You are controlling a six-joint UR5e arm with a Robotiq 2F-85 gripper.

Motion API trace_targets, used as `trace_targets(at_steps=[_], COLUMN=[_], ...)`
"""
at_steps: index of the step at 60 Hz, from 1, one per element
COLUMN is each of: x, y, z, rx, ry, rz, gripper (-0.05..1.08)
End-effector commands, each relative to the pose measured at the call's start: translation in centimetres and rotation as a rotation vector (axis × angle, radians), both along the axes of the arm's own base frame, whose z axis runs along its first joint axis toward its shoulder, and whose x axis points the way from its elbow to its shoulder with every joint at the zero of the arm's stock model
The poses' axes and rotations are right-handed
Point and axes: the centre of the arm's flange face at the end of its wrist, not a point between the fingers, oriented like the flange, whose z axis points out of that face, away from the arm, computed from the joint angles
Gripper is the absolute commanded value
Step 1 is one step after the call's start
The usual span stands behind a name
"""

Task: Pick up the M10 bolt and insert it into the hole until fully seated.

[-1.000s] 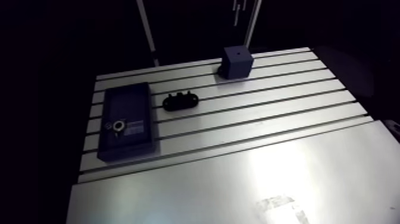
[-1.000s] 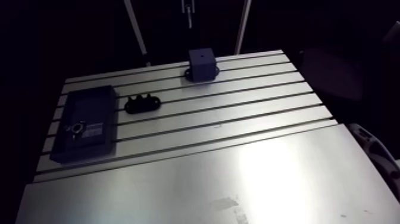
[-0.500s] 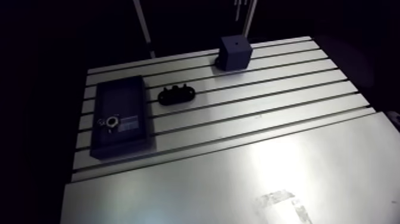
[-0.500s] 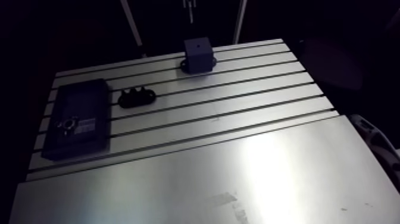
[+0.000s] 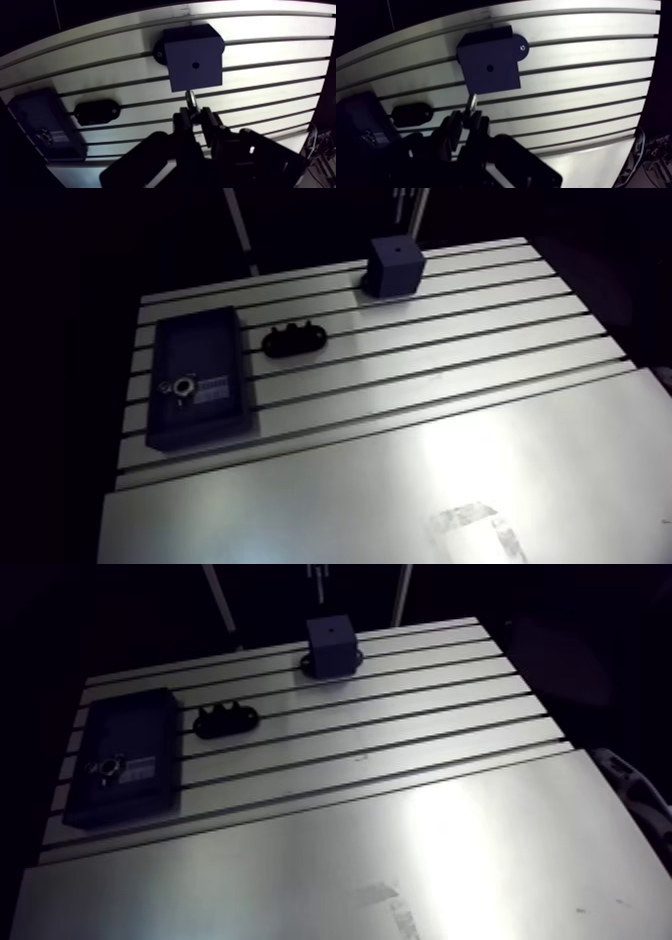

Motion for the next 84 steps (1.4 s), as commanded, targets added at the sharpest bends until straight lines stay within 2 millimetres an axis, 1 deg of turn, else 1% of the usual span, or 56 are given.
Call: trace_targets(at_steps=[1,6,10,19,29,49,54,65,84], x=[-0.1,-0.1,-0.3,-0.6,-0.9,-0.9,-0.9,-0.9,-0.9], y=[0.1,0.1,0.2,0.3,0.4,0.9,1.4,1.8,1.8], z=[-0.6,-0.6,-1.3,-2.1,-2.5,-2.6,-2.6,-2.6,-3.1], rx=[0.0,0.001,-0.001,0.002,0.002,0.002,0.003,0.003,0.0], ry=[-0.009,-0.007,-0.015,-0.024,-0.024,-0.017,-0.013,-0.013,-0.018], rz=[0.004,0.007,0.008,0.009,0.007,-0.001,-0.007,-0.012,-0.012], gripper=[1.08,1.08,1.08,1.08,1.08,1.08,1.08,1.08,1.08])
